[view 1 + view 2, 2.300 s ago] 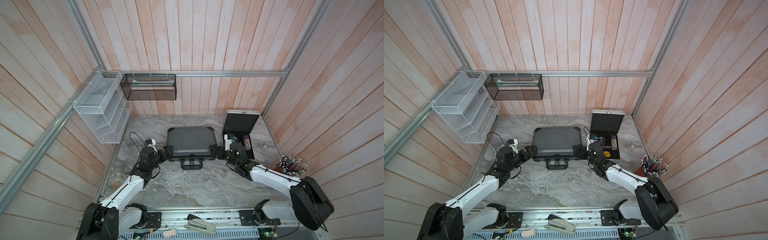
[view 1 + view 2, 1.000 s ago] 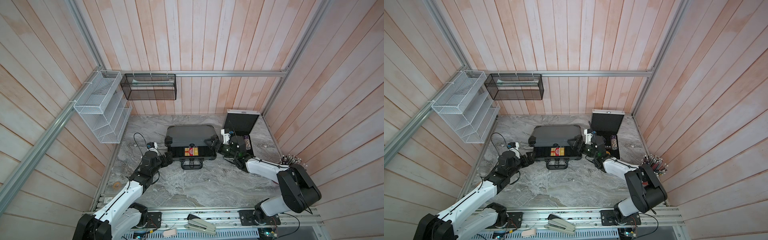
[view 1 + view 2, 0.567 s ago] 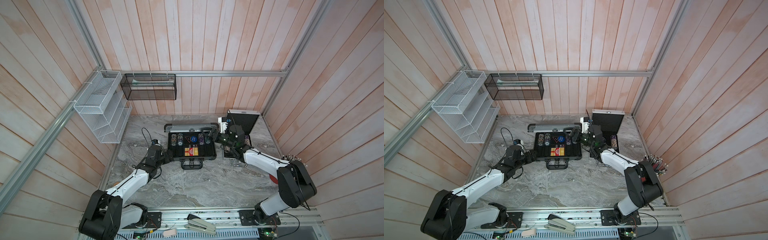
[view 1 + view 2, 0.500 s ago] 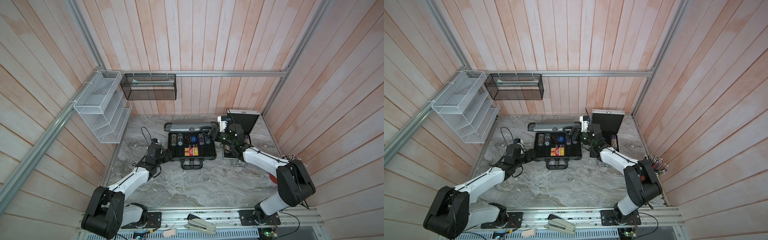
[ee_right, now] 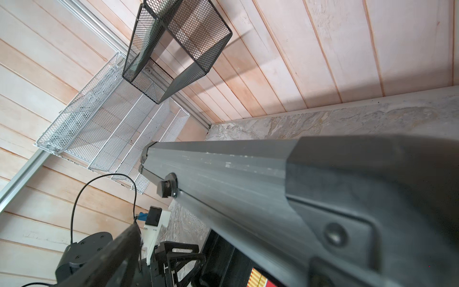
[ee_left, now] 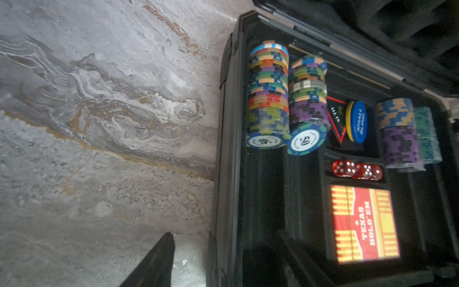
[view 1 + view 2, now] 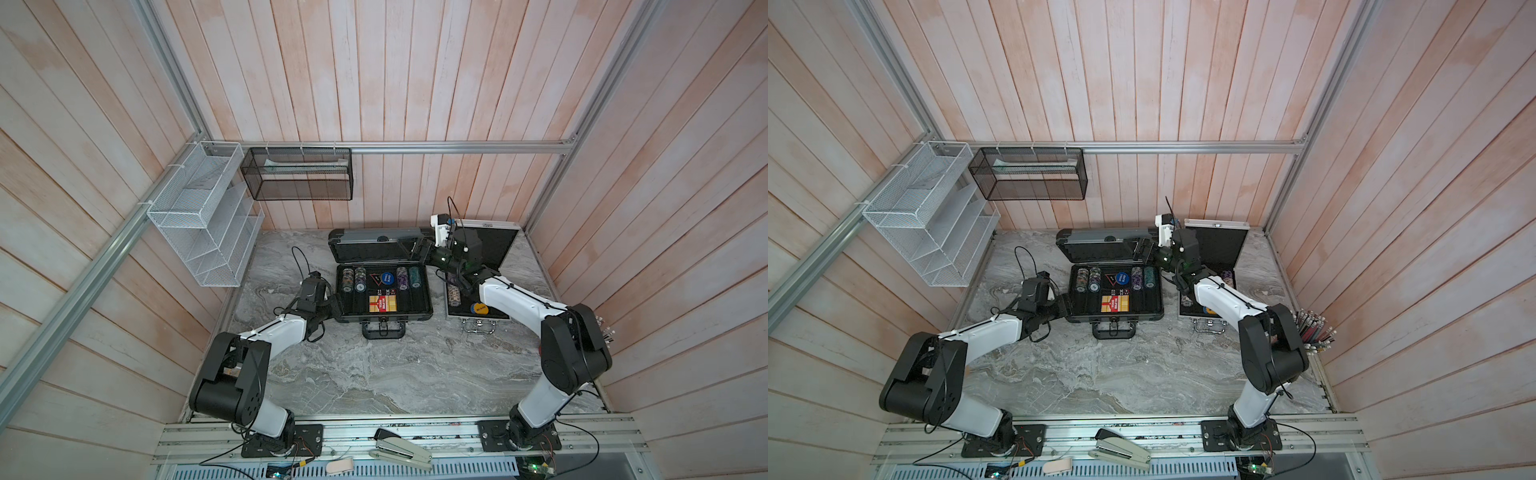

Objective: Open the poker set cases
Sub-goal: Open the case lid on the poker set case.

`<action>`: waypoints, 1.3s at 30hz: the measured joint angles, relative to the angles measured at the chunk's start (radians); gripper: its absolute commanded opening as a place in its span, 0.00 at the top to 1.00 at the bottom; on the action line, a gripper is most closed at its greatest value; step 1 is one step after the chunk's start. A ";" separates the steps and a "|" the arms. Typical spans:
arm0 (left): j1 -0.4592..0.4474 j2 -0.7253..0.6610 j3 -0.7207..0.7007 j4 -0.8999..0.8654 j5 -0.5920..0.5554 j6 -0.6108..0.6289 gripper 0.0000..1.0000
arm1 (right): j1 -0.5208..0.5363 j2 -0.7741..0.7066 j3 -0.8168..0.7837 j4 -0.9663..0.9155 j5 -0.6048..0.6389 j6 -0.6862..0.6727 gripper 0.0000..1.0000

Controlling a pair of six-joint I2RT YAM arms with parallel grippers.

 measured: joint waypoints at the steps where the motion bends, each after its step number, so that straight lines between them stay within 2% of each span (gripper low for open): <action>1: 0.000 0.010 0.002 0.000 0.004 0.002 0.37 | -0.003 0.006 0.010 0.000 0.000 -0.001 0.02; 14: 0.000 0.058 0.017 -0.027 0.027 0.024 0.58 | -0.051 0.120 0.140 0.004 -0.001 0.008 0.02; 22: 0.002 0.064 0.016 -0.014 0.035 0.027 0.65 | -0.053 0.149 0.155 0.024 0.000 0.030 0.02; 33: 0.004 0.064 -0.003 0.026 0.042 0.009 0.63 | -0.064 0.124 0.112 0.026 0.016 0.008 0.02; 39: 0.005 0.062 -0.007 0.023 0.039 0.003 0.50 | -0.073 -0.027 -0.035 -0.026 0.092 -0.104 0.01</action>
